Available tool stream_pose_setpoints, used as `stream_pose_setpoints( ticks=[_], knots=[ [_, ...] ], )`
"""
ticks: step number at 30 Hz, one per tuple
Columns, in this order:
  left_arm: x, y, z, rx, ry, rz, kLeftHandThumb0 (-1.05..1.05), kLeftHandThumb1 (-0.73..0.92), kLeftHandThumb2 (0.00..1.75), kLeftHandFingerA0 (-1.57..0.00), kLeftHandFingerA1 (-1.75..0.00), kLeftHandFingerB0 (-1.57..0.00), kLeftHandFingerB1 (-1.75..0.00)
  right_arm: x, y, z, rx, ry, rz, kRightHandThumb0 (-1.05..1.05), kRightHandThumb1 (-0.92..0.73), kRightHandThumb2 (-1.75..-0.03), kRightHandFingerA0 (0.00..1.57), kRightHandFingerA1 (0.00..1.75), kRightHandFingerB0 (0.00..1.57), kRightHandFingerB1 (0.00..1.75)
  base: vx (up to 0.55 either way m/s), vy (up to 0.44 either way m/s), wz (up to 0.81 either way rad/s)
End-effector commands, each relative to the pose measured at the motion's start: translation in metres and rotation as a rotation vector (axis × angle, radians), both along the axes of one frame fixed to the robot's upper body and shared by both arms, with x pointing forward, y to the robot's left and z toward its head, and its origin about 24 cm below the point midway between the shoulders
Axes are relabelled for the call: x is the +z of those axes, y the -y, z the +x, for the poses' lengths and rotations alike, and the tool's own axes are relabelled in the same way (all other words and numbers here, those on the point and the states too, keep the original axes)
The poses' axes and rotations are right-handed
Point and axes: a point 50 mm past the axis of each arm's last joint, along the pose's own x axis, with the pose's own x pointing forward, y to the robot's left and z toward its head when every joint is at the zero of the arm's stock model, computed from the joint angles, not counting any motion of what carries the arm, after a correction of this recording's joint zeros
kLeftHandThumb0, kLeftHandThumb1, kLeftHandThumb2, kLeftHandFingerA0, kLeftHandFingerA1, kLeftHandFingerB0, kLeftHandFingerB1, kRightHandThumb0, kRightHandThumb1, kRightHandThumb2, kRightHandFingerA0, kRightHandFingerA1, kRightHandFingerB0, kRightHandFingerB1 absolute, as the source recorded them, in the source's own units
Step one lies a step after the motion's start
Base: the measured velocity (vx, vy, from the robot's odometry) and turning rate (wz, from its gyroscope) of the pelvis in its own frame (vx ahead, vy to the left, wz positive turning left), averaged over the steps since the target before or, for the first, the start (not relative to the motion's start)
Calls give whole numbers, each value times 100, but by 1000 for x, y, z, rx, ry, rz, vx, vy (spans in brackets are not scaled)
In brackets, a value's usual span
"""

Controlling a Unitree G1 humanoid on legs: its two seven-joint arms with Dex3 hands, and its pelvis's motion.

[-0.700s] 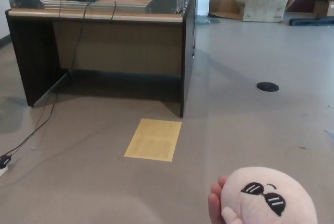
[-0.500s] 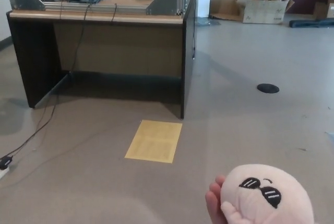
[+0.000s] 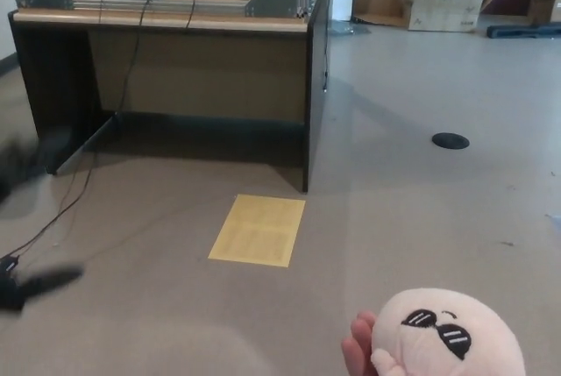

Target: The robot extends its left hand to pick up an emotional support dumpling from the palm of a person and brings its hand down by its side. Then it extends its arm again to hand the dumpling back to the person.

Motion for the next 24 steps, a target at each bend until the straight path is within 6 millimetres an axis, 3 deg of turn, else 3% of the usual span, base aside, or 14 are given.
stream_pose_setpoints(
  ticks=[1, 2, 3, 6, 8, 9, 10, 15, 16, 17, 18, 22, 23, 24],
  knots=[
    [119, 101, -23, -443, 15, 441, -61, 33, 81, 0, -19, -1, -22, 11, 12, 1, -13, 98, -10, -38, -58, -57, 83, 52, 61, 40, 0, 0, 0],
    [123, 111, -25, -469, 20, 480, -61, 33, 81, 0, -19, -1, -22, 10, 11, 0, -12, 96, -12, -38, -58, -57, 83, 52, 61, 40, 0, 0, 0],
    [129, 126, -27, -501, 21, 537, -76, 44, 54, -8, -25, -5, -26, 9, 11, -1, -11, 91, -14, -38, -59, -57, 80, 51, 61, 40, 0, 0, 0],
    [136, 153, -30, -556, -9, 627, -78, 41, 55, -3, -27, -1, -25, 6, 11, -3, -11, 79, -24, -39, -59, -57, 81, 50, 61, 40, 0, 0, 0],
    [137, 156, -31, -560, -15, 636, -78, 41, 55, -3, -27, -1, -25, 6, 11, -4, -11, 78, -25, -39, -59, -57, 81, 50, 61, 40, 0, 0, 0],
    [138, 177, -33, -580, -14, 717, -60, 33, 82, 0, -30, -4, -22, 4, 12, -5, -10, 69, -18, -39, -59, -57, 82, 50, 61, 39, 0, 0, 0],
    [136, 193, -36, -603, -13, 787, -69, 34, 85, 0, -19, 0, -17, 4, 12, -5, -4, 66, -24, -45, -49, -80, 73, 62, 53, 53, 0, 0, 0],
    [133, 205, -37, -621, -24, 842, -69, 34, 85, 0, -19, 0, -17, 5, 12, -4, 4, 68, -36, -45, -49, -80, 73, 62, 53, 53, 0, 0, 0],
    [129, 216, -39, -645, -50, 892, -105, 40, 73, -7, -7, -7, -14, 5, 12, -5, 4, 65, -29, -36, -60, -59, 77, 51, 59, 40, 0, 0, 0],
    [126, 224, -41, -662, -70, 930, -105, 40, 73, -7, -7, -7, -14, 5, 12, -5, 4, 63, -24, -36, -60, -59, 77, 51, 59, 40, 0, 0, 0],
    [118, 241, -45, -703, -95, 989, -66, 31, 86, 0, -13, 0, -19, 4, 12, -5, 6, 43, -29, -39, -62, -60, 75, 50, 56, 39, 0, 0, 0],
    [108, 253, -49, -743, -126, 1025, -65, 30, 86, 0, -13, 0, -20, 3, 11, -8, 16, 36, -19, -44, -61, -59, 73, 52, 54, 40, 0, 0, 0],
    [105, 258, -50, -751, -131, 1042, -105, 33, 75, -2, -13, -3, -18, 4, 12, -8, 31, 40, -20, -53, -64, -59, 66, 49, 51, 39, 0, 0, 0],
    [103, 261, -50, -757, -134, 1056, -105, 33, 75, -2, -13, -3, -18, 4, 12, -7, 42, 43, -20, -53, -64, -59, 66, 49, 51, 39, 0, 0, 0]
  ],
)
